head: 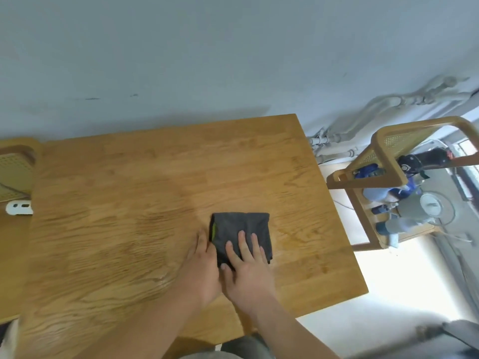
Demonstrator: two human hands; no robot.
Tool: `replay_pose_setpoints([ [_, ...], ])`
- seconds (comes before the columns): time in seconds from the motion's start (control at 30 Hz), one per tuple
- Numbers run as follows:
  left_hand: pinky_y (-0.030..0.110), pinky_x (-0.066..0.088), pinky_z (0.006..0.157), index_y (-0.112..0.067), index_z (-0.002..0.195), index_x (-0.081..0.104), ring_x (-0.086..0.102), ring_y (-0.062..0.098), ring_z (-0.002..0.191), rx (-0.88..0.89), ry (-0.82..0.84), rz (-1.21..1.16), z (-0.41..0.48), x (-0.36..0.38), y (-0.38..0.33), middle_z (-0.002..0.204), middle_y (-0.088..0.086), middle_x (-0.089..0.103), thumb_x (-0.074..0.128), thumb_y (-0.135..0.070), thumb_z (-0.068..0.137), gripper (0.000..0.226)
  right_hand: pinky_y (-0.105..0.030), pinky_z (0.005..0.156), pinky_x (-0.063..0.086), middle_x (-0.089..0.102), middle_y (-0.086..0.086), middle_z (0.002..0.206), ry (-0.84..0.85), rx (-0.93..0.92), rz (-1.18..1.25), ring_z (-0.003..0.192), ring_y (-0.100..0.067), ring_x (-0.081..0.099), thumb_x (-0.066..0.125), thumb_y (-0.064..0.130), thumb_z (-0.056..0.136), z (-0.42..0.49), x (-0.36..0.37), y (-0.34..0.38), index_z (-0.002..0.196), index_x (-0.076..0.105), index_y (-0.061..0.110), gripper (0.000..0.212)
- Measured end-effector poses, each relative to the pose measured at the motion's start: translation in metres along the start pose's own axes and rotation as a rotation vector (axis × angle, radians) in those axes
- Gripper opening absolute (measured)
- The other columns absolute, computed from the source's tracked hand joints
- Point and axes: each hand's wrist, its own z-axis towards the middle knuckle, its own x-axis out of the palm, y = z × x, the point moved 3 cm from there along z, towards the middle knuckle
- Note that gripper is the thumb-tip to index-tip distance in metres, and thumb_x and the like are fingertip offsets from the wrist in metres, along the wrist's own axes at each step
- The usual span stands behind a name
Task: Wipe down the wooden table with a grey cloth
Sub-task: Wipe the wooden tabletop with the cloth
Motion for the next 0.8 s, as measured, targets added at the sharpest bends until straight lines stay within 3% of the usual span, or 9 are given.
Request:
replay_pose_setpoints([
  [0.1,0.038,0.031,0.121,-0.016,0.127,0.061,0.023,0.029,0.153,-0.012,-0.025,-0.047,-0.003,-0.005,0.005,0.169,0.015,0.016,0.059,-0.026,0.096,0.033,-0.046,0.125,0.014,0.019,0.002,0.17,-0.03,-0.137,-0.077,0.158,-0.028,0.006,0.039,0.049,0.104,-0.025,0.012,-0.018,0.152,0.051,0.032,0.052],
  [0.13,0.036,0.037,0.115,-0.018,0.106,0.064,0.034,0.027,0.146,-0.025,-0.028,-0.058,-0.005,-0.01,0.004,0.164,0.013,0.027,0.056,-0.019,0.094,0.014,-0.048,0.124,0.018,0.024,0.002,0.169,-0.026,-0.185,-0.099,0.158,-0.029,0.012,0.039,0.048,0.105,-0.031,0.013,-0.025,0.148,0.055,0.032,0.049],
  [0.2,0.033,0.038,0.112,-0.024,0.089,0.055,0.035,0.025,0.147,-0.046,-0.042,-0.079,-0.011,-0.015,0.0,0.165,0.01,0.029,0.05,-0.01,0.094,0.016,-0.047,0.122,0.026,0.032,0.004,0.166,-0.001,-0.264,-0.164,0.156,-0.026,0.022,0.033,0.048,0.107,-0.043,0.013,-0.039,0.142,0.061,0.036,0.047],
  [0.3,0.03,0.036,0.113,-0.023,0.103,0.056,0.031,0.023,0.15,-0.032,-0.122,-0.094,-0.013,-0.018,-0.01,0.162,0.005,0.033,0.048,-0.01,0.097,0.016,-0.037,0.118,0.041,0.05,0.008,0.156,0.028,-0.281,-0.259,0.146,-0.021,0.044,0.02,0.049,0.107,-0.05,0.004,-0.052,0.129,0.069,0.045,0.054],
  [0.37,0.03,0.045,0.101,-0.024,0.111,0.055,0.046,0.022,0.134,-0.016,-0.148,-0.105,-0.013,-0.012,-0.021,0.135,-0.005,0.049,0.05,-0.012,0.094,0.022,-0.038,0.121,0.036,0.051,0.009,0.155,0.043,-0.304,-0.264,0.146,-0.02,0.045,0.027,0.049,0.107,-0.051,0.001,-0.062,0.126,0.071,0.046,0.048],
  [0.43,0.031,0.049,0.089,-0.028,0.117,0.055,0.052,0.016,0.117,-0.02,-0.133,-0.092,-0.013,-0.002,-0.034,0.12,-0.01,0.051,0.052,-0.015,0.092,0.029,-0.038,0.12,0.037,0.051,0.01,0.155,0.04,-0.354,-0.286,0.146,-0.019,0.044,0.041,0.05,0.1,-0.053,-0.003,-0.076,0.123,0.073,0.046,0.04],
  [0.57,0.028,0.049,0.094,-0.028,0.131,0.06,0.055,0.013,0.115,-0.037,-0.08,-0.106,-0.009,0.02,-0.066,0.129,-0.008,0.058,0.053,-0.017,0.096,0.037,-0.036,0.117,0.024,0.051,0.012,0.154,0.041,-0.414,-0.275,0.147,-0.017,0.041,0.048,0.05,0.093,-0.058,-0.016,-0.119,0.117,0.075,0.047,0.037],
  [0.67,0.032,0.049,0.098,-0.029,0.126,0.065,0.055,0.016,0.118,-0.037,-0.082,-0.131,-0.004,0.034,-0.095,0.129,-0.007,0.06,0.049,-0.014,0.096,0.036,-0.035,0.123,0.033,0.046,0.016,0.157,0.002,-0.414,-0.229,0.15,-0.014,0.035,0.048,0.049,0.095,-0.07,-0.028,-0.165,0.119,0.074,0.049,0.035],
  [0.8,0.045,0.039,0.117,-0.025,0.147,0.05,0.036,0.024,0.146,-0.102,-0.094,0.059,-0.002,0.047,-0.116,0.164,0.0,0.033,0.05,-0.027,0.096,0.051,-0.036,0.12,0.024,0.038,0.014,0.163,-0.009,-0.263,-0.229,0.153,-0.018,0.03,0.04,0.051,0.102,-0.086,-0.043,-0.235,0.135,0.063,0.049,0.041],
])
